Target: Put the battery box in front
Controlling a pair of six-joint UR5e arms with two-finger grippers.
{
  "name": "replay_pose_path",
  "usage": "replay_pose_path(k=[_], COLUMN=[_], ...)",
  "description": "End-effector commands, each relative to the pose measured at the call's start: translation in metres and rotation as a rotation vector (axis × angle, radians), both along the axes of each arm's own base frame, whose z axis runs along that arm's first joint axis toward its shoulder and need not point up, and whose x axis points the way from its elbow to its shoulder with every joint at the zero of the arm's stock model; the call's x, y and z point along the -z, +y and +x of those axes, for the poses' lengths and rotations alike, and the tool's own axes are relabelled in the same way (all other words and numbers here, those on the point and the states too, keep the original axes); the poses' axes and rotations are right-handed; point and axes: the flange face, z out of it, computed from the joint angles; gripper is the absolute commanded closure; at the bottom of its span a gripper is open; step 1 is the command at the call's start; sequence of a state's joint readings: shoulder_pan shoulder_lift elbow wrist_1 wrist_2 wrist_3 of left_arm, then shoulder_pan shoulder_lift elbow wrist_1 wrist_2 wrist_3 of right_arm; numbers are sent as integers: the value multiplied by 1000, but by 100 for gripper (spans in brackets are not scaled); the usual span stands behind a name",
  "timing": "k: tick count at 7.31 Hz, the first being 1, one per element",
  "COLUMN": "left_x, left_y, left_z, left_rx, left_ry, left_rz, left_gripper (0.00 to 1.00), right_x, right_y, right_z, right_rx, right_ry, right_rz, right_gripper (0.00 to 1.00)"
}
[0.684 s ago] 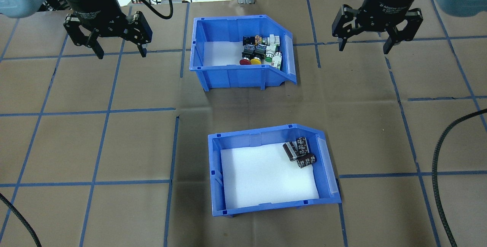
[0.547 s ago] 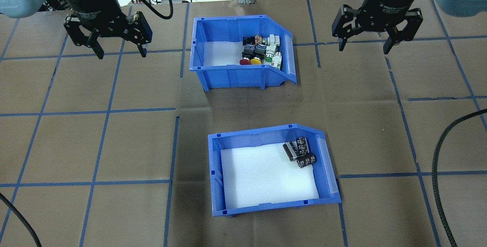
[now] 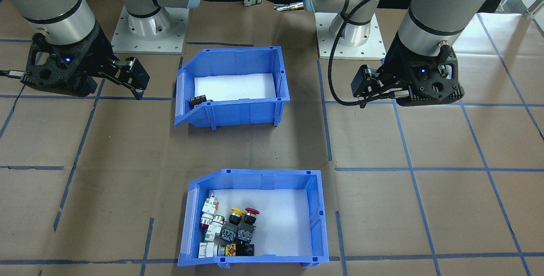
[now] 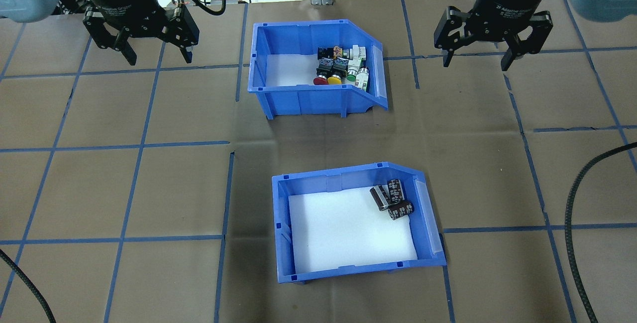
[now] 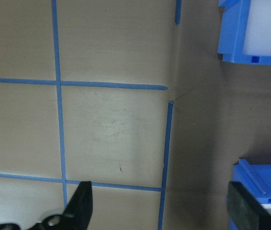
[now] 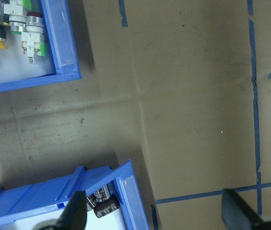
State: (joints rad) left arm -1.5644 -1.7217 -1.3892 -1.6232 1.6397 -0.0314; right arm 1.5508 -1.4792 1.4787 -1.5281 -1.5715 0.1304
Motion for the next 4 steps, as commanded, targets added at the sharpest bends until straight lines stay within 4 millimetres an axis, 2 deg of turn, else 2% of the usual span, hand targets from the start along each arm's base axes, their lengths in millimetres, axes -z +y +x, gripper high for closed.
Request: replay_pose_path(k=[1,2,4], left_x=[14,5,7], left_y=[3,11,29], left_z=[-6,-8,-13], left_rx=[-18,-165,-424], left_ry=[11,15,-6], left_rz=[47,37,81], left_gripper=[0,0,0], right_x=[0,0,0], right_y=[0,0,-2], right_z=[0,0,1], right_rx=[0,-1,-41], right_ry=[-4,-2,-7], right_rz=[-1,-1,-4], right_gripper=[0,0,0])
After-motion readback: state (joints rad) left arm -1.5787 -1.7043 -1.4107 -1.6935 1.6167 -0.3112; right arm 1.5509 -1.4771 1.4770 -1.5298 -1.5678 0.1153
